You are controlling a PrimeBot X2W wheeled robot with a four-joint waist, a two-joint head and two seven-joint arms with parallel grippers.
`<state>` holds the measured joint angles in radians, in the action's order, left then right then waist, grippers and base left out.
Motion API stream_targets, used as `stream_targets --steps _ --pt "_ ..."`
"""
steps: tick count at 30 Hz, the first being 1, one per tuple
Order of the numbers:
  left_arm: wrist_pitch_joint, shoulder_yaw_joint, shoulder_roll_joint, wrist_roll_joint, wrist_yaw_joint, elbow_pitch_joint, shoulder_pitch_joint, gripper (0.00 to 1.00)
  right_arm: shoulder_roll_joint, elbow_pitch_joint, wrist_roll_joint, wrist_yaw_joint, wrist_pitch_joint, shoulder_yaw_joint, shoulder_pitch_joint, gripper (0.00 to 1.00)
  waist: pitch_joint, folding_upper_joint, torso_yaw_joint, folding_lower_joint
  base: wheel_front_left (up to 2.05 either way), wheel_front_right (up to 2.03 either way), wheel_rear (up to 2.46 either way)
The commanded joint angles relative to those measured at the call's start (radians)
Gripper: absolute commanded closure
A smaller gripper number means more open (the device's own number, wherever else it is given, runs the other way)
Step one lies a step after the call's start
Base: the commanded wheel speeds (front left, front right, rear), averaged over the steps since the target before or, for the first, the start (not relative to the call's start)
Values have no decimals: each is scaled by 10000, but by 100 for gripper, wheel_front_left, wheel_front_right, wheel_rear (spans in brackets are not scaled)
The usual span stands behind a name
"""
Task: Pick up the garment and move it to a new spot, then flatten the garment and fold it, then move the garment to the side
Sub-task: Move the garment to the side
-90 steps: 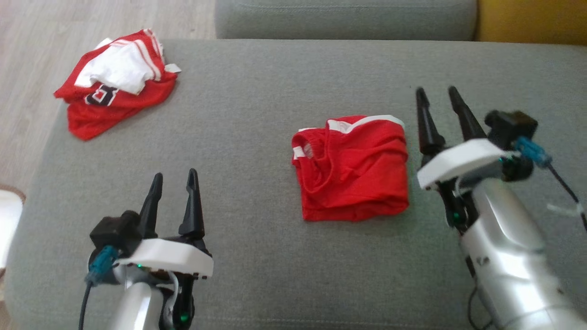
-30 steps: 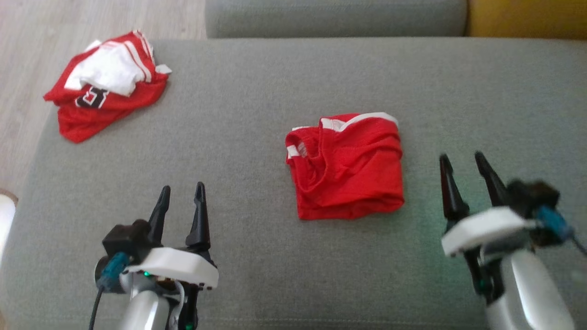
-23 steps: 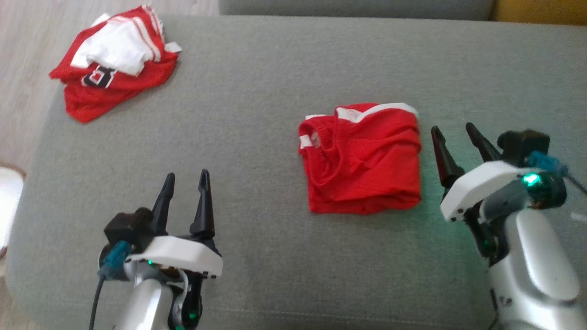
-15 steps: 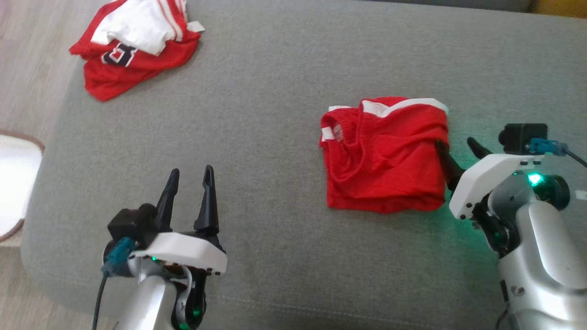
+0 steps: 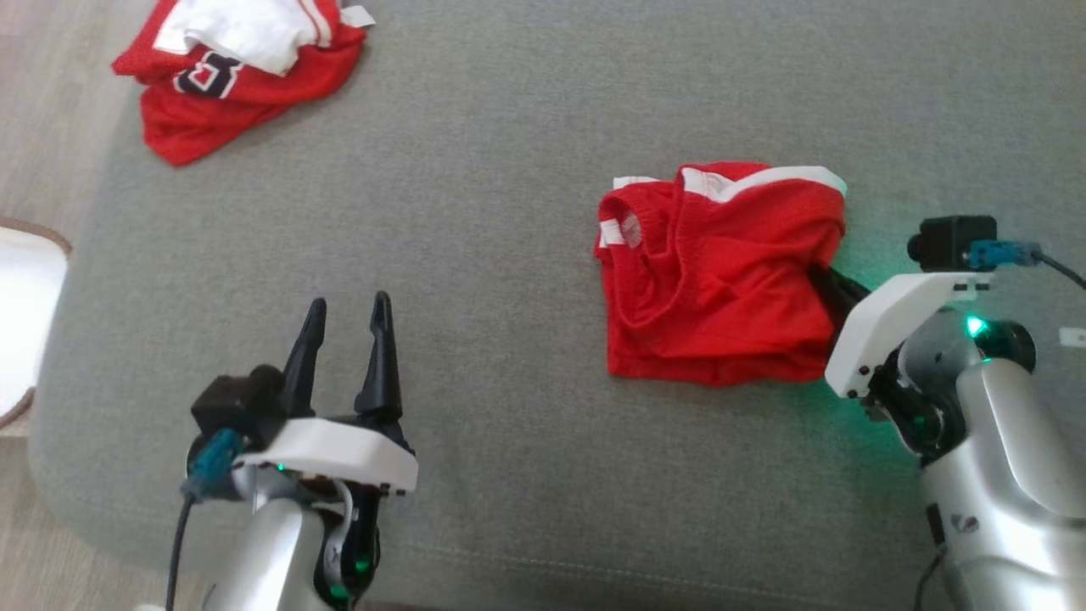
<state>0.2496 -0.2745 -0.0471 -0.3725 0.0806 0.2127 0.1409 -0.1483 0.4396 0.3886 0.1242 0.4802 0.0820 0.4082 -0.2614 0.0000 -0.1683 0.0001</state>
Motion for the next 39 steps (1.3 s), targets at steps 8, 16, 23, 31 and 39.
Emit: stream_targets --steps 8,16,23,31,39 --pt "122 592 -31 416 -21 -541 575 0 -314 -166 -137 65 -805 141 1017 100 -434 0 1001 -1 0 0 0" --pt "122 806 -92 1011 -249 -857 918 0 -533 -412 -456 65 -1442 -262 1858 100 -1007 0 2709 -1 0 0 0" --pt "111 604 -283 1410 -404 -1032 1359 0 -755 -604 -731 65 -1585 -681 2541 100 -1665 0 4224 -1 0 0 0" --pt "-112 393 -440 1608 -407 -1251 1720 0 -713 -286 -1112 65 -1908 -772 3041 100 -2061 0 4789 -1 0 0 0" --pt "-202 362 -509 1605 -328 -1466 1779 0 -849 620 -1698 65 -2364 -1130 3714 100 -2137 0 4566 -1 0 0 0"
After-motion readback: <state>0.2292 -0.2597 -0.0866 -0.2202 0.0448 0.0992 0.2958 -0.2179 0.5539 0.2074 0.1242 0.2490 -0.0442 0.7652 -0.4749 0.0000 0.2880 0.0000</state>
